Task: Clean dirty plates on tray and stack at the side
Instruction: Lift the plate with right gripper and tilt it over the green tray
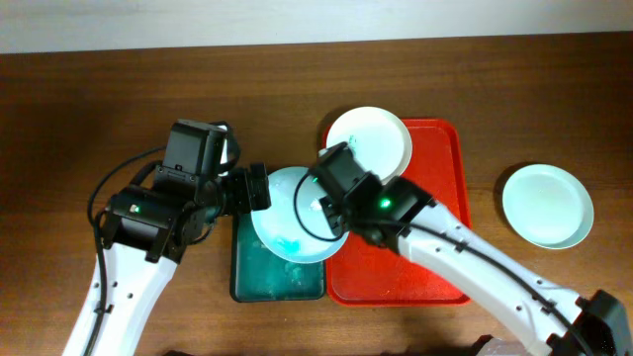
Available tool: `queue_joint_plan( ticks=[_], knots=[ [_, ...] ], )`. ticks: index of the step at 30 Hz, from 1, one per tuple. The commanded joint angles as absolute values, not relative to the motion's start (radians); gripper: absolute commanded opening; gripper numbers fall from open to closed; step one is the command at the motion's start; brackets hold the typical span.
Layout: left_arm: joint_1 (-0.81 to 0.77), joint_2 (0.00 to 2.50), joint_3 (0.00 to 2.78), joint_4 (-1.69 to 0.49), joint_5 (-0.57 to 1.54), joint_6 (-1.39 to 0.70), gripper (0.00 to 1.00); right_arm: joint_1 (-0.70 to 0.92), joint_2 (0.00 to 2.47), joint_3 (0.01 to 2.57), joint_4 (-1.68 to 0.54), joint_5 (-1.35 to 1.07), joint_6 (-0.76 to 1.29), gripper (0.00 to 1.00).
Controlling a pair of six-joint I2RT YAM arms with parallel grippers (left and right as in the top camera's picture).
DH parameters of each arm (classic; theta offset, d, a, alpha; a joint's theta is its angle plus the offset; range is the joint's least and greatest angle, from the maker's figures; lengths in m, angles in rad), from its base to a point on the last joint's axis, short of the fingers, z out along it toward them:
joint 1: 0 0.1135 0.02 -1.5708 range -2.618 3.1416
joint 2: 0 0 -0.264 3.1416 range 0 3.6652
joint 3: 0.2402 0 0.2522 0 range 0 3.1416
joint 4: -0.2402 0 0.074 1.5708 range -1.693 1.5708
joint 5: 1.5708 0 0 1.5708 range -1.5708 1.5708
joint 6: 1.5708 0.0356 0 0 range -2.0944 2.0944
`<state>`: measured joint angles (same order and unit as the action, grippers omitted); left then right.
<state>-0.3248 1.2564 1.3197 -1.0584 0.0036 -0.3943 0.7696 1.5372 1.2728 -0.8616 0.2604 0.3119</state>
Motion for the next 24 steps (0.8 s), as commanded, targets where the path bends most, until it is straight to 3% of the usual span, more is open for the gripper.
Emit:
queue_joint_plan(
  ticks=[1,10,24],
  knots=[
    [-0.321,1.251,1.329,-1.06,-0.006,-0.396,0.99,0.862,1.538,1.317,-0.855,0.609,0.335,0.04],
    [-0.321,1.251,1.329,-1.06,-0.006,-0.396,1.0,1.032,1.538,1.365,-0.892,0.982,0.335,0.04],
    [-0.321,1.251,1.329,-1.06,-0.006,-0.396,0.99,1.053,1.538,1.365,-0.893,1.003,0.335,0.04]
  ],
)
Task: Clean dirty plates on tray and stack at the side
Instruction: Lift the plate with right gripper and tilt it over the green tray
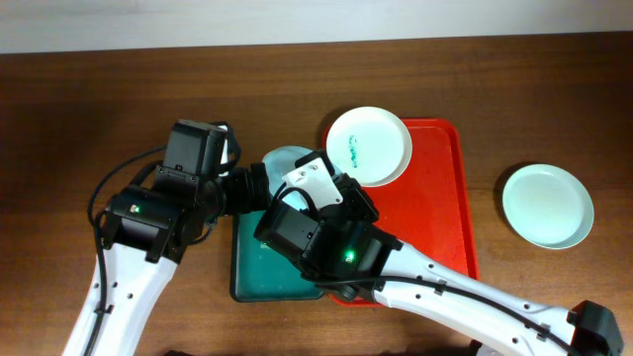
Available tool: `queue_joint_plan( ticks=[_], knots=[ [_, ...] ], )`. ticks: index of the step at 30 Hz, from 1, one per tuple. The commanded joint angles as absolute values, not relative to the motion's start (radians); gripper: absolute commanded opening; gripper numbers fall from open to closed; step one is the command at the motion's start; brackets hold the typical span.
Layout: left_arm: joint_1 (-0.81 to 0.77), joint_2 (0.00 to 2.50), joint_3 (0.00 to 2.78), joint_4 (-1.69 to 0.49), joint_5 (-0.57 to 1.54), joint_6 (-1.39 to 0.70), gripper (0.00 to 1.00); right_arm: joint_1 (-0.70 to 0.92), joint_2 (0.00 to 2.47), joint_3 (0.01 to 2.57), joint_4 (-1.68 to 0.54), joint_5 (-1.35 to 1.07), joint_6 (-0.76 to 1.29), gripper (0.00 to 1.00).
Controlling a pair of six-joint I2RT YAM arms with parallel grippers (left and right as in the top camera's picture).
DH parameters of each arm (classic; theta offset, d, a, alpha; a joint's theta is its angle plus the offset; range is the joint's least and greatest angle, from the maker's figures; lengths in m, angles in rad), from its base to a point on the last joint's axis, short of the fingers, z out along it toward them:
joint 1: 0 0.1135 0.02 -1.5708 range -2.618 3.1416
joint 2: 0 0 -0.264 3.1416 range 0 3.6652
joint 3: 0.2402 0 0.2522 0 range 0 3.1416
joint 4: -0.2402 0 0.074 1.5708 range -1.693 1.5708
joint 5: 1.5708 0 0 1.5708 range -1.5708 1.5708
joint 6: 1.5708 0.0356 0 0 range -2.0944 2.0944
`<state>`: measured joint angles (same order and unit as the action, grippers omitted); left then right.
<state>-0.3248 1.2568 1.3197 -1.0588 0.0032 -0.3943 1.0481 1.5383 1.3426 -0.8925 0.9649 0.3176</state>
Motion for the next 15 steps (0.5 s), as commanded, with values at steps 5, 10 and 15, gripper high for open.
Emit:
queue_joint_plan(
  ticks=[5,10,15],
  knots=[
    [-0.321,1.251,1.329,-1.06,-0.006,-0.396,0.99,1.053,1.538,1.365,-0.892,1.093,0.334,0.04],
    [-0.321,1.251,1.329,-1.06,-0.006,-0.396,0.99,1.053,1.538,1.365,-0.889,1.093,0.334,0.04],
    [-0.321,1.251,1.329,-1.06,-0.006,-0.396,0.99,1.053,1.538,1.365,-0.889,1.092,0.334,0.04]
  ],
)
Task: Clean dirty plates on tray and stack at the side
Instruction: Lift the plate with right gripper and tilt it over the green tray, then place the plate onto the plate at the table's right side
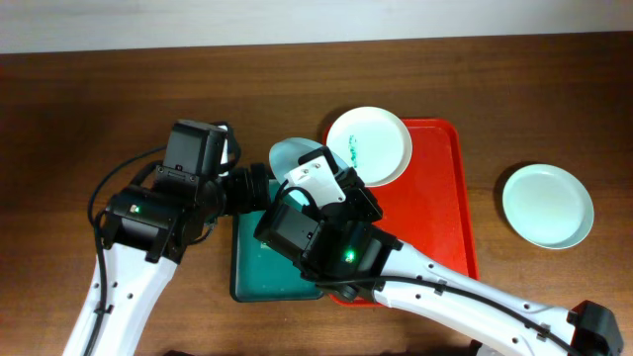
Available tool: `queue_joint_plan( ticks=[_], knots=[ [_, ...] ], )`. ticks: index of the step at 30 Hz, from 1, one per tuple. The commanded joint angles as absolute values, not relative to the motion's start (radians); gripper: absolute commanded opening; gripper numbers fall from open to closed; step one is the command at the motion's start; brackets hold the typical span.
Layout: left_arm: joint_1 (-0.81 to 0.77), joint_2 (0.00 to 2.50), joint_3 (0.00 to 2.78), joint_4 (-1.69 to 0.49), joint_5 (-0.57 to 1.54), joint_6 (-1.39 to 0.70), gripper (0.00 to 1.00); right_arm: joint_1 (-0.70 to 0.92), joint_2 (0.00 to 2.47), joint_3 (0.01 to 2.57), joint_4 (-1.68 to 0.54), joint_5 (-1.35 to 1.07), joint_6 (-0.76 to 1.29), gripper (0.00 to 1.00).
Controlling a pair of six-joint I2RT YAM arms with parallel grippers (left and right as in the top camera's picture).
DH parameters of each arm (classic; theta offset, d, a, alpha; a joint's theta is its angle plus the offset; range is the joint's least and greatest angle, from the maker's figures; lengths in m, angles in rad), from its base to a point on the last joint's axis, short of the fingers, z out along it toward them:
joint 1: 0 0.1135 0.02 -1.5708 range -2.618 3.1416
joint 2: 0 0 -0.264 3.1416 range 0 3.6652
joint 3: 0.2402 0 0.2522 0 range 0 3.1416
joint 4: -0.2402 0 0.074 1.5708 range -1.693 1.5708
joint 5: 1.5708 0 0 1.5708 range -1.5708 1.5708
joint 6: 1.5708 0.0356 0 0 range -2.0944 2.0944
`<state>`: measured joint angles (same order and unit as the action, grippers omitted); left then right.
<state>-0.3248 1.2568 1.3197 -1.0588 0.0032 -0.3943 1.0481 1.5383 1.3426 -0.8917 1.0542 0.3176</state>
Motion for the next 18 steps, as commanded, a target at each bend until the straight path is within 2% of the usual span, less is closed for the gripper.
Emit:
queue_joint_plan(
  ticks=[1,3,5,7,9,11,13,15,17,18],
  knots=[
    [-0.321,1.251,1.329,-1.06,-0.006,-0.396,0.99,1.053,1.538,1.365,-0.889,1.092,0.334,0.04],
    [-0.321,1.251,1.329,-1.06,-0.006,-0.396,0.99,1.05,1.538,1.365,-0.895,1.073,0.363,0.04],
    [-0.321,1.251,1.329,-1.06,-0.006,-0.396,0.99,0.968,1.538,1.364,-0.957,0.923,0.593,0.04],
    [-0.321,1.251,1.329,-1.06,-0.006,-0.396,0.99,0.783,1.538,1.365,-0.968,0.463,0.662,0.04],
    [-0.321,1.251,1.329,-1.06,-0.006,-0.396,0.99,0.484,1.51,1.369,-0.96,-0.185,0.418,0.04],
    [-0.321,1.251,1.329,-1.06,-0.006,-0.396,0.99,0.21,1.444,1.369,-0.962,-0.463,0.351,0.04],
    [-0.321,1.251,1.329,-1.06,-0.006,-0.396,0.99,-0.121,1.402,1.369,-0.998,-0.463,0.373,0.04],
    [-0.321,1.251,1.329,-1.06,-0.006,-0.396,0.99,-0.43,1.427,1.367,-1.064,-0.341,0.435,0.04],
    [-0.321,1.251,1.329,-1.06,-0.006,-0.396,0.99,-0.686,1.481,1.365,-1.063,-0.266,0.435,0.04],
    [-0.321,1.251,1.329,-1.06,-0.006,-0.396,0.99,-0.748,1.503,1.363,-1.063,-0.236,0.435,0.04]
  ],
)
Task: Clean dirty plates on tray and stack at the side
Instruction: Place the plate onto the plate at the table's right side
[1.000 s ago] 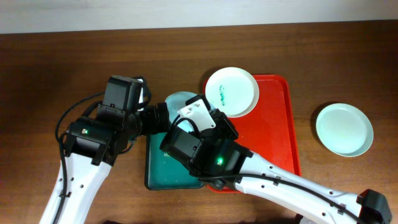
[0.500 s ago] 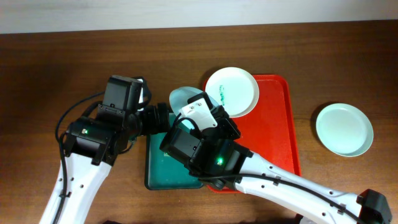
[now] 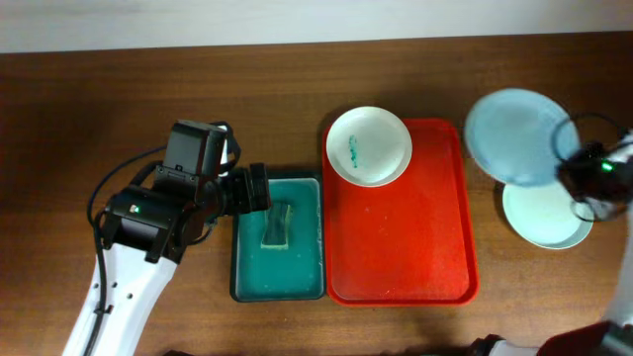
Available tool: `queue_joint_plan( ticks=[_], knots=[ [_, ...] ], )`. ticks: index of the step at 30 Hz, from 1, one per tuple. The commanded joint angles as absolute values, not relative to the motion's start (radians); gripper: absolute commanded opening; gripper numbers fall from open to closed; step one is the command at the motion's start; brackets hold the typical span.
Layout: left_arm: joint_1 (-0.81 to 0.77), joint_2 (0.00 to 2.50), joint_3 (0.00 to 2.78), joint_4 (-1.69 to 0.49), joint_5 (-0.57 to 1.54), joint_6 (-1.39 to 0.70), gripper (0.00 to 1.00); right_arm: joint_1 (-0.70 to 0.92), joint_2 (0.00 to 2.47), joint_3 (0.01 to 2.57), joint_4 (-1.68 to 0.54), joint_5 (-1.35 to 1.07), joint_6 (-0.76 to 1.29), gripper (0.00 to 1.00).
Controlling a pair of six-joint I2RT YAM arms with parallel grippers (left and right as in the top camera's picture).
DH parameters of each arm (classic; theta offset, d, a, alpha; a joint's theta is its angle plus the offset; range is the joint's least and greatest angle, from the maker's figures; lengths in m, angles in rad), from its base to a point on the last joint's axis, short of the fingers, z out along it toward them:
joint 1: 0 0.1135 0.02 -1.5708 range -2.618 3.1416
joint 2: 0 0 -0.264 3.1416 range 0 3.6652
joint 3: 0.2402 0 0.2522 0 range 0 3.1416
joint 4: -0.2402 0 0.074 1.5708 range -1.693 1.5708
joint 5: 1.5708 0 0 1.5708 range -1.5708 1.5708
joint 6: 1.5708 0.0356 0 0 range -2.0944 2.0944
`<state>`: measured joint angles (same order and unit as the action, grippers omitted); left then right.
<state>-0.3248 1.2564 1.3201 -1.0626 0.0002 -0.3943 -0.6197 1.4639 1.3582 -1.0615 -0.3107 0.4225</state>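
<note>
A white plate [image 3: 368,145] with a green smear lies on the far left corner of the red tray [image 3: 415,247]. My right gripper [image 3: 564,160] is at the far right, shut on the rim of a pale blue plate [image 3: 509,133], which is blurred and hangs over a clean pale plate [image 3: 549,216] on the table. A sponge [image 3: 277,223] lies in the teal basin [image 3: 307,277]. My left gripper [image 3: 259,188] sits at the basin's left rim with nothing in it; its jaws are not readable from above.
The teal basin stands right against the red tray's left edge. Bare wooden table [image 3: 119,99] lies at the back and between the tray and the clean plate. A cable loops near the right arm [image 3: 608,178].
The right arm has gone from over the basin to the far right, now holding the pale blue plate above the clean plate. The sponge lies uncovered in the basin. The left gripper holds nothing.
First the left gripper held the pale blue plate over the basin with the right gripper on its face. At the two later moments the right arm covered the basin and plate. Now the plate is at the right side in the right gripper, and the sponge rests in the basin.
</note>
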Motion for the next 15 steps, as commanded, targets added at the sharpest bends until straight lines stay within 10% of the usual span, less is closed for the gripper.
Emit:
queue_joint_plan(
  ticks=[1,9,11,15],
  knots=[
    [-0.321,1.251,1.329,-1.06,-0.006,-0.396,0.99,-0.818,1.538,1.361,-1.066,-0.189,0.435,0.04],
    [-0.321,1.251,1.329,-1.06,-0.006,-0.396,0.99,-0.876,1.835,1.327,-1.065,-0.093,0.418,0.04],
    [-0.321,1.251,1.329,-1.06,-0.006,-0.396,0.99,-0.861,1.833,1.328,-1.08,-0.134,0.416,0.39],
    [-0.321,1.251,1.329,-1.06,-0.006,-0.396,1.0,-0.693,1.655,1.328,-1.093,-0.409,0.262,0.38]
  ],
)
